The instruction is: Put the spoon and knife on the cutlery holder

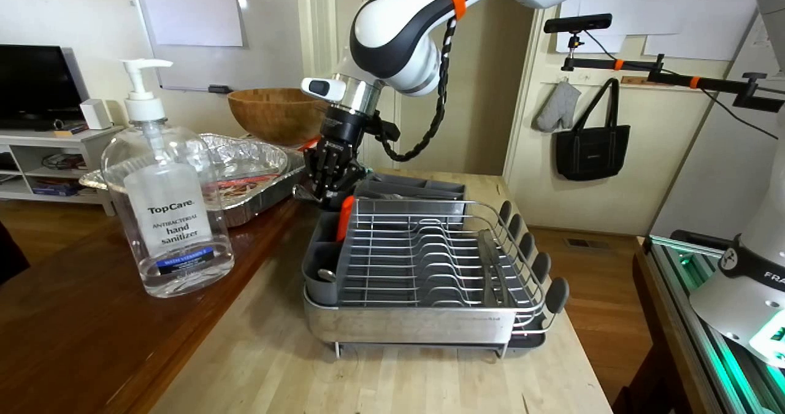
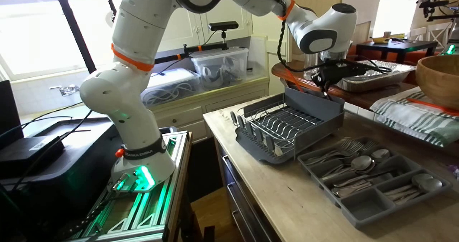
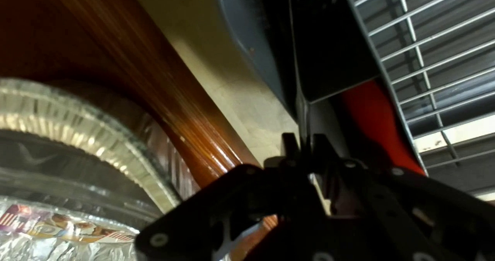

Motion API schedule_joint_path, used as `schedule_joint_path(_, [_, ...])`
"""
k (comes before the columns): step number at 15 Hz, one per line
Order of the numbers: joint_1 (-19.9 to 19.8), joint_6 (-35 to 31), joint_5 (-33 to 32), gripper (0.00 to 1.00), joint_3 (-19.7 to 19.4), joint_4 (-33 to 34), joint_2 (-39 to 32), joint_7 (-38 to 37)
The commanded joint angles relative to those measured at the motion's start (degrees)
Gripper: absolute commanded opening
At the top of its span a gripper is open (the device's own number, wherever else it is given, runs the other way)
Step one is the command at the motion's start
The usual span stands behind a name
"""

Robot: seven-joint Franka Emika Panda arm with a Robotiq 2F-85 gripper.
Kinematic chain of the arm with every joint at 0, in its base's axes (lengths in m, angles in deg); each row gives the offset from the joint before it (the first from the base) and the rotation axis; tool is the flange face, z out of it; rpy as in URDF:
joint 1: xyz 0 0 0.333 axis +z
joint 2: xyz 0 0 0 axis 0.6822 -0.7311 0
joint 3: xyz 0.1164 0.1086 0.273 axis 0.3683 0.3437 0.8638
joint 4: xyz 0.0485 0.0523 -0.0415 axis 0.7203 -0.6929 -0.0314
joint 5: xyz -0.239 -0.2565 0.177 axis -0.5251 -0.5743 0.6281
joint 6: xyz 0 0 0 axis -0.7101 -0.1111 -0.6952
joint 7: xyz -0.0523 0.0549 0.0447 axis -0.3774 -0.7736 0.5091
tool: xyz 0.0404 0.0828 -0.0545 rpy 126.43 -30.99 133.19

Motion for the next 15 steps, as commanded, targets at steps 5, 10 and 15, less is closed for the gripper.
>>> schedule_joint_path(5, [-1.0,6.8,-1.6,0.02,1.4,1.9,2.7,-0.7])
schedule_joint_path(10, [-0.5,7.7,-1.1,0.02,1.8,0.5,8.3,1.0])
schedule_joint_path(15, [-2.4,20.1,0.1,0.02,2.6,-2.5,16.2,12.1])
